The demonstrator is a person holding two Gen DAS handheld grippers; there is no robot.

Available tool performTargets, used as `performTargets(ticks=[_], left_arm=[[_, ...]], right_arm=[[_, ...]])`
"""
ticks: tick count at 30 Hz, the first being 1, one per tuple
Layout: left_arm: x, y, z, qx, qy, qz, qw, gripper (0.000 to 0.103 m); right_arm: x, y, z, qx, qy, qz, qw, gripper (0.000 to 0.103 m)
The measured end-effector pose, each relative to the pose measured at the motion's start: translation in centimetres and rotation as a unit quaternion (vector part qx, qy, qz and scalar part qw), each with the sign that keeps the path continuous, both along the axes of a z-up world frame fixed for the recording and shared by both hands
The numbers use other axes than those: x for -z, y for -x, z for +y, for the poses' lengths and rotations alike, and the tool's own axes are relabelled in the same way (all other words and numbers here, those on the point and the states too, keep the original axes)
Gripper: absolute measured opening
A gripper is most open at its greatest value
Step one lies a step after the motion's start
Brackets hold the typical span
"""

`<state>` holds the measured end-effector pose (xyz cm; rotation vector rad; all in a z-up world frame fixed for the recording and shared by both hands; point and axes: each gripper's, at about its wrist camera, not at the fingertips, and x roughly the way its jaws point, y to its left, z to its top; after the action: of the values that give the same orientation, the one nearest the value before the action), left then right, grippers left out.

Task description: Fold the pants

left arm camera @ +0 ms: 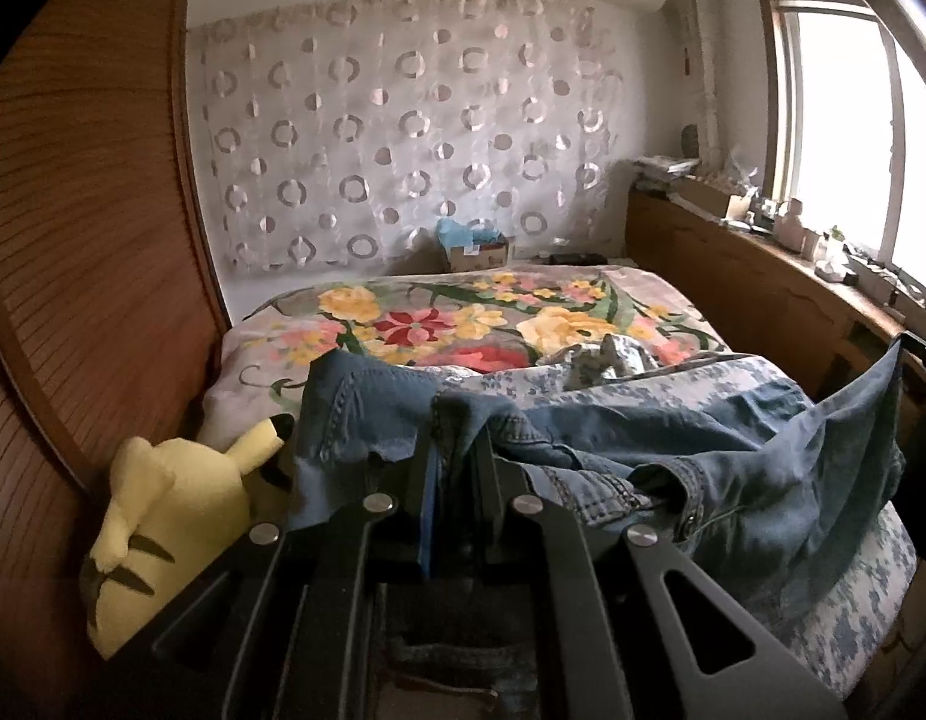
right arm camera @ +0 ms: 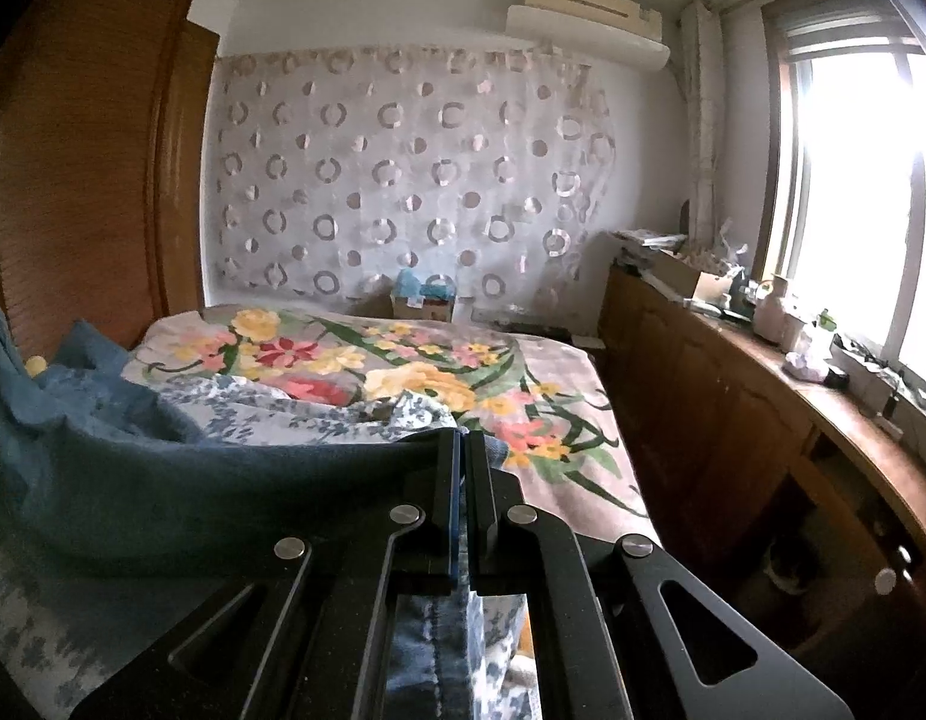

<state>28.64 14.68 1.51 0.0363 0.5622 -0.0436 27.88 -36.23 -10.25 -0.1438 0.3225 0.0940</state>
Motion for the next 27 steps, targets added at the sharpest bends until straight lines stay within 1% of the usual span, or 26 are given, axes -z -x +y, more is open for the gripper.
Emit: performTargets(ticks=[6,12,18,21,23,24,25,26,27], left_arm=[[0.8,-5.1,0.6,-0.006,0.0,0.014,0.9999,0.01],[1.6,-9.9,1.2,-0.008,0.002,0.025,0.9996,0.01],[3.4,-11.7,0.8,-0.002,-0.01,0.046,0.9989,0.011],[3.8,-11.9,1.2,-0.002,-0.003,0.054,0.9985,0.012],[4.1,-11.9,1.2,0.0,-0.004,0.063,0.998,0.014],[4.1,-11.9,1.2,0.003,-0.007,0.066,0.9978,0.017],[4.1,-11.7,1.1,0.004,-0.012,0.068,0.9976,0.025],[4.1,-11.4,1.0,0.003,-0.017,0.068,0.9976,0.03],[3.9,-10.9,1.0,0.0,-0.023,0.063,0.9977,0.039]], right_arm=[[0.0,-4.9,0.6,0.011,0.012,0.018,1.0,0.001],[0.0,-8.6,1.5,0.024,0.019,0.043,0.999,0.001],[1.0,-12.2,2.9,0.038,0.04,0.084,0.995,0.001],[1.2,-13.7,3.4,0.04,0.049,0.103,0.993,0.001],[1.3,-14.4,3.6,0.037,0.047,0.121,0.991,0.001],[1.2,-14.5,3.5,0.036,0.044,0.125,0.991,0.001],[1.1,-14.6,3.4,0.034,0.042,0.129,0.99,0.001],[0.9,-14.5,3.3,0.03,0.041,0.131,0.99,0.001],[0.7,-14.3,3.2,0.025,0.038,0.135,0.99,0.001]])
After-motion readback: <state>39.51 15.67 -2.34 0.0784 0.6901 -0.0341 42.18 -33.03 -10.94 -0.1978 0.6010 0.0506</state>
